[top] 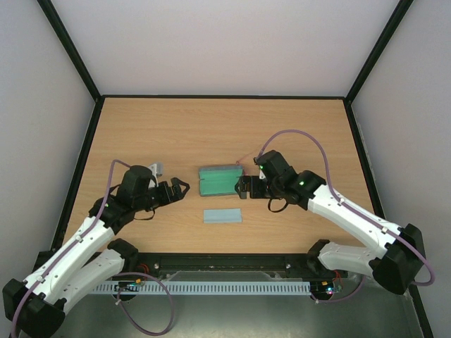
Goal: Organize the sunglasses
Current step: Pick up the glasses cleaning cloth from the center of the board.
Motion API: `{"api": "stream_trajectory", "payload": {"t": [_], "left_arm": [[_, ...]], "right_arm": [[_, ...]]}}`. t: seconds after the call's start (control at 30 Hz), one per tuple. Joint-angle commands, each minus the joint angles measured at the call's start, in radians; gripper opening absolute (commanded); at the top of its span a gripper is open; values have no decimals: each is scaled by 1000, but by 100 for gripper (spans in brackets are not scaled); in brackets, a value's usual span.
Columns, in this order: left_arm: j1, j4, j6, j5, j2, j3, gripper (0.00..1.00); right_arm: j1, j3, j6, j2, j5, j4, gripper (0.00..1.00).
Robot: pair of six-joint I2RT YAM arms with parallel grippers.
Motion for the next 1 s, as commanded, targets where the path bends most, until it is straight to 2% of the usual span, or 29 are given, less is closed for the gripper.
{"api": "stream_trajectory", "payload": {"t": [0.0, 0.13, 0.3, 0.37, 0.4, 0.47, 0.5, 0.6, 0.77, 0.9, 0.97], "left_arm": [[-3, 29, 22, 94, 1, -18, 99], [-3, 32, 39, 128, -12, -24, 99], [-3, 24, 46, 123, -26, -42, 99], [-3, 75, 17, 141, -34, -79, 99], [-3, 103, -3, 152, -38, -105, 99], [-3, 162, -37, 163, -42, -149, 99], [-3, 186, -55, 163, -39, -167, 99], [-3, 212, -66, 165, -4, -181, 99], [-2, 159, -29, 132, 42, -139, 99], [-2, 127, -15, 104, 61, -110, 99], [0, 128, -19, 101, 63, -108, 99]], "right_arm": [[-3, -78, 43, -55, -194, 4, 99], [-3, -120, 12, -70, -245, 0, 99], [-3, -142, -37, -138, -207, 17, 99], [-3, -162, -15, -149, -192, 32, 91], [-4, -180, -4, -146, -173, 35, 82], [-2, -204, 36, -117, -117, 14, 58], [-2, -213, 49, -94, -101, 8, 54], [25, -230, 72, -28, -42, 1, 54], [115, -203, 107, 76, 90, -28, 53], [153, -163, 126, 158, 138, -39, 48], [162, -143, 133, 193, 168, -46, 42]]}}
